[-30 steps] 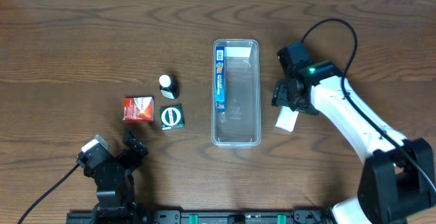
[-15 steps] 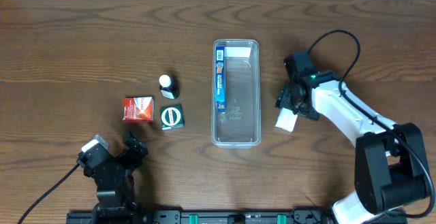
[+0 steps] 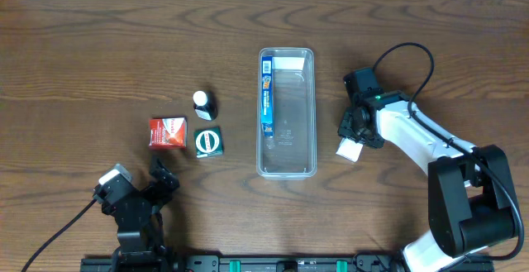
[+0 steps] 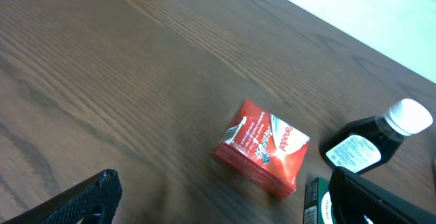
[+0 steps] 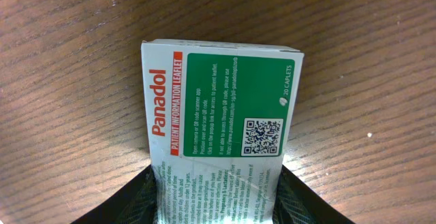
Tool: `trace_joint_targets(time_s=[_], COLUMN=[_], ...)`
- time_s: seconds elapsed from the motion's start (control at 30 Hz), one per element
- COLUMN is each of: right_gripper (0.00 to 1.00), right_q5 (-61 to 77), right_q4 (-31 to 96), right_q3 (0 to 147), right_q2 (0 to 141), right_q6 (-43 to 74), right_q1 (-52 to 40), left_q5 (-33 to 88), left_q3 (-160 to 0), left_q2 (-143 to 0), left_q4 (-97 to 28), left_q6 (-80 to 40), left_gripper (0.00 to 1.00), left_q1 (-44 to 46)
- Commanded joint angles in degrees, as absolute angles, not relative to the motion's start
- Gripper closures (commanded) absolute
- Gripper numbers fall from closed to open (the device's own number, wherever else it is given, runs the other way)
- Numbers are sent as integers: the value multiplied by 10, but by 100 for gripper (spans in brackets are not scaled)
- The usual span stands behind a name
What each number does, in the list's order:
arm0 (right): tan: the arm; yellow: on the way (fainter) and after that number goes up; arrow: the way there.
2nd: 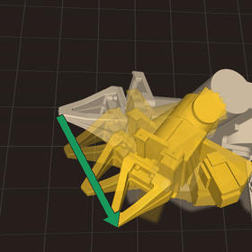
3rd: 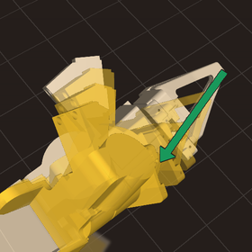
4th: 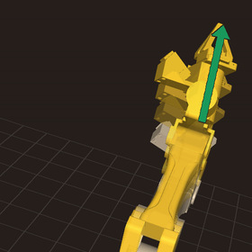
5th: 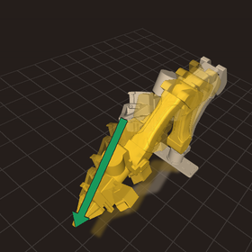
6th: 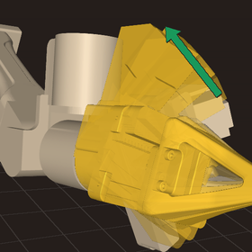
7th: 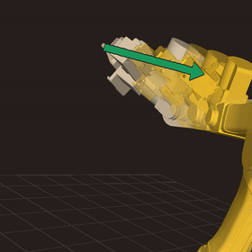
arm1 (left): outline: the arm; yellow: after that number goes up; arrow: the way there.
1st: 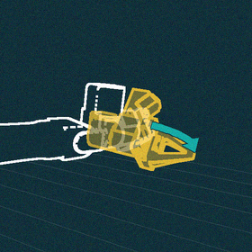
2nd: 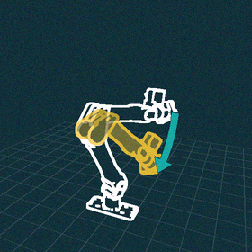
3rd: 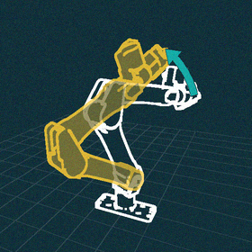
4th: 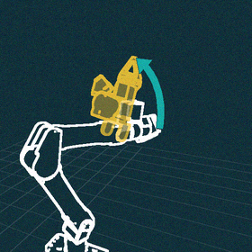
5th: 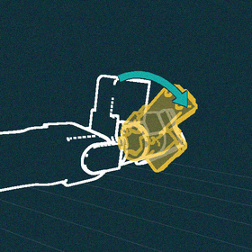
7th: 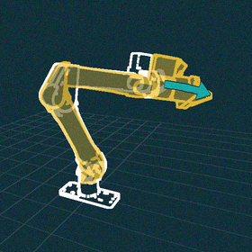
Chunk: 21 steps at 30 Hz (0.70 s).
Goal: Pack container
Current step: 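Carry the white Panadol box into the container beside the blue box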
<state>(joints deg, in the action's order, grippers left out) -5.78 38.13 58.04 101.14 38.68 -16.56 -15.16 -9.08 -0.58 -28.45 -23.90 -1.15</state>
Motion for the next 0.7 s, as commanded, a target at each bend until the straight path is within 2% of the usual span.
trace_joint_targets(time_s=[0.0, 0.2, 0.43, 0.67], right_gripper=[53, 56, 60, 61], right_q5=[-60, -62, -55, -56], right_q4=[383, 422, 460, 382], right_q3=[583, 610, 665, 670], right_q2=[1007, 951, 810, 765], right_q6=[344, 295, 280, 280], right_q1=[-164, -165, -189, -280], left_q5=[-155, -155, -155, -155], left_q3=[-80, -80, -80, -80], left_q2=[-2, -2, -2, -2], left_q4=[-286, -286, -286, -286], left_q6=[-232, -232, -232, -232], left_gripper=[2, 2, 2, 2], left_q1=[-15, -15, -15, -15])
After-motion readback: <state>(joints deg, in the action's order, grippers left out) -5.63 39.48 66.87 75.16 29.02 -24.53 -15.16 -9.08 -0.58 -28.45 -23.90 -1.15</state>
